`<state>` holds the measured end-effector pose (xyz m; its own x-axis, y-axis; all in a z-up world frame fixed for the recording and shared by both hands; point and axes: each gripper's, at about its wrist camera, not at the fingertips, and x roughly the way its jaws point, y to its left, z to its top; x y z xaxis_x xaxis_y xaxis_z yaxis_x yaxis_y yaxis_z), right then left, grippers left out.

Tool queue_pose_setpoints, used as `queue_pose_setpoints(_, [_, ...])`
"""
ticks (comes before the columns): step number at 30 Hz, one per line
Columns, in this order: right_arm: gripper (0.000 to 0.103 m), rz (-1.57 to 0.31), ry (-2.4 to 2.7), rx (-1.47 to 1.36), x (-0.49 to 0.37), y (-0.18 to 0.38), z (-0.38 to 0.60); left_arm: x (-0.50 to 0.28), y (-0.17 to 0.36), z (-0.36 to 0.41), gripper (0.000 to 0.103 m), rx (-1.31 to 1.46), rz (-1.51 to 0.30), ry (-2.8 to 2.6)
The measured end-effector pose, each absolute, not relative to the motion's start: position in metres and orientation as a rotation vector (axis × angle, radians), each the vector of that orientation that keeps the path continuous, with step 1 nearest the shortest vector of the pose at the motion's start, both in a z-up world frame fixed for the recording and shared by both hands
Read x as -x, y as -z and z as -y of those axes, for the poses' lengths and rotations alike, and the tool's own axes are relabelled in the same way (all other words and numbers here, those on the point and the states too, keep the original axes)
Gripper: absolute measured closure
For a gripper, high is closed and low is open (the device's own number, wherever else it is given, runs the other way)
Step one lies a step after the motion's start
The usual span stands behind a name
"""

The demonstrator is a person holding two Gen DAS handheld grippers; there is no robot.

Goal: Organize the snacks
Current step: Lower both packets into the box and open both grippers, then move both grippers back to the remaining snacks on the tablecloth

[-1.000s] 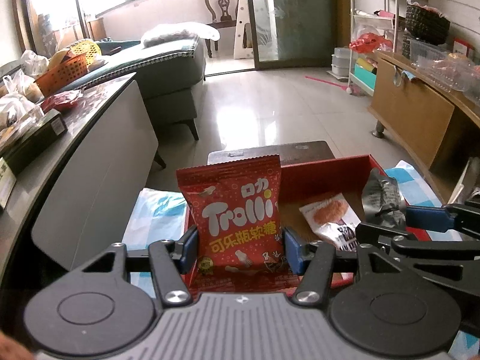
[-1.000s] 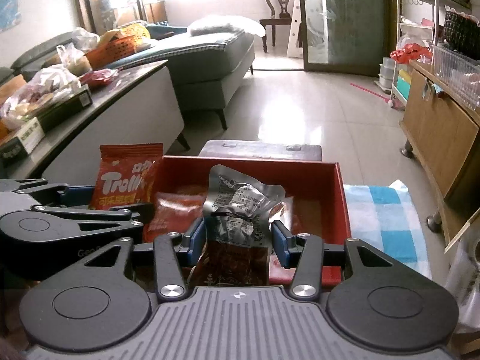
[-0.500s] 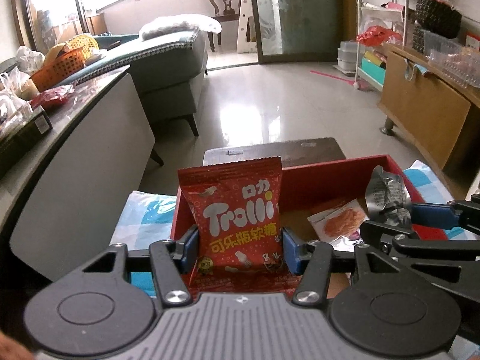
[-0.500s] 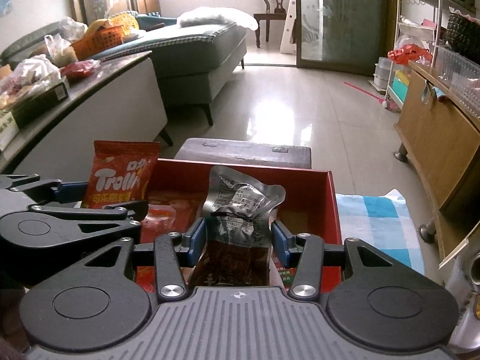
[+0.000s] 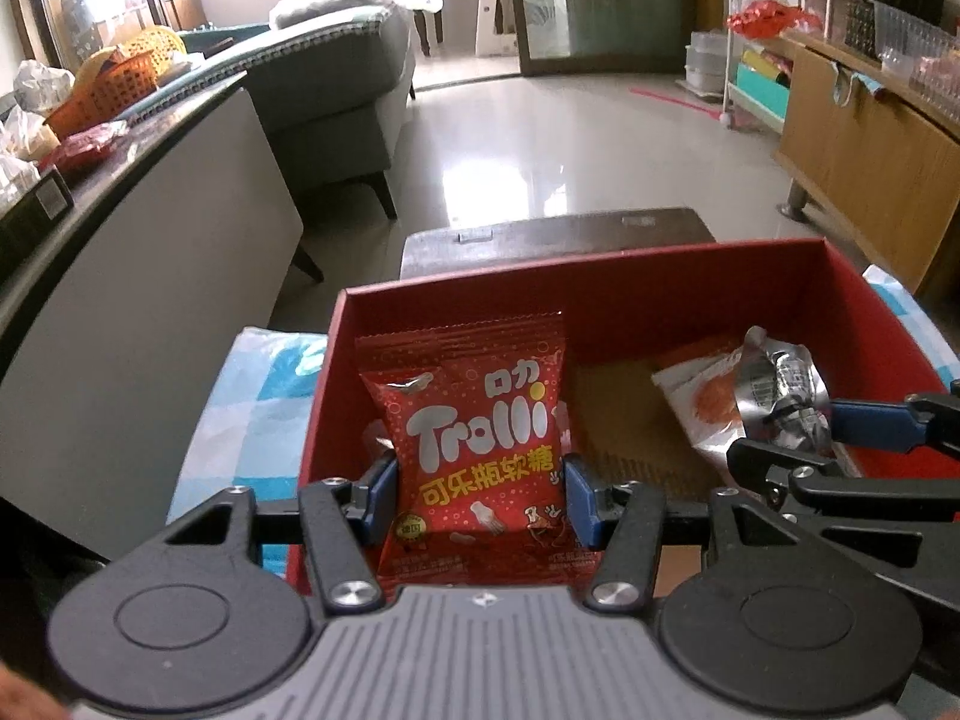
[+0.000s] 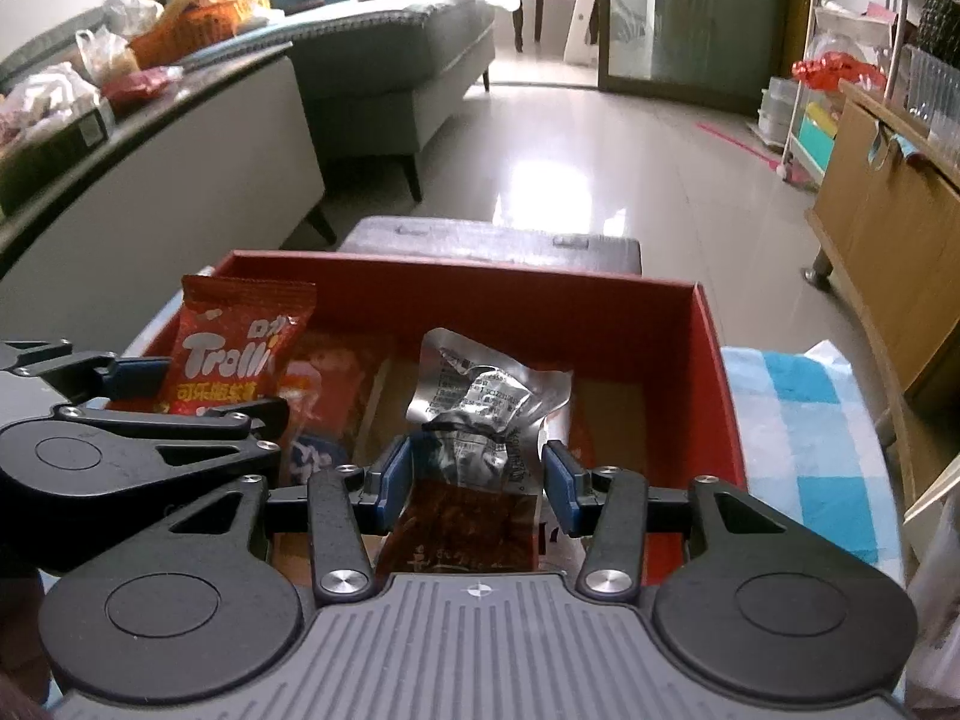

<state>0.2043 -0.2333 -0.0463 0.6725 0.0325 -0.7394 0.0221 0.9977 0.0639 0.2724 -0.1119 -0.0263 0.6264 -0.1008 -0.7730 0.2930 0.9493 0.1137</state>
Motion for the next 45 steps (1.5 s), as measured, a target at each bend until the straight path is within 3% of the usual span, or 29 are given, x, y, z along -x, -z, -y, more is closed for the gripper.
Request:
queue_pose_setpoints(6, [0.046,-0.847,0.009,-0.074,-0.208,0.051,0.236,-0.275,0.028,0.110,0.049,-0.218,-0.893,0.236])
queue_pose_setpoints(8, [0.044,-0.844,0.018,-0.072,-0.209,0.050,0.237,-0.277,0.029,0.111,0.037,-0.235,-0.908,0.226])
queue_pose_setpoints(10, [0.036,-0.845,0.048,-0.066,-0.209,0.050,0.240,-0.278,0.032,0.110,0.034,-0.236,-0.925,0.217])
queue_pose_setpoints(31, [0.027,-0.787,0.009,-0.069,-0.163,-0.006,0.231,-0.241,-0.018,0.071,0.028,-0.112,-0.988,0.218])
queue_pose_setpoints(45, [0.022,-0.856,-0.050,-0.080,-0.121,0.007,0.196,-0.212,-0.019,0.032,0.028,-0.070,-1.043,0.208])
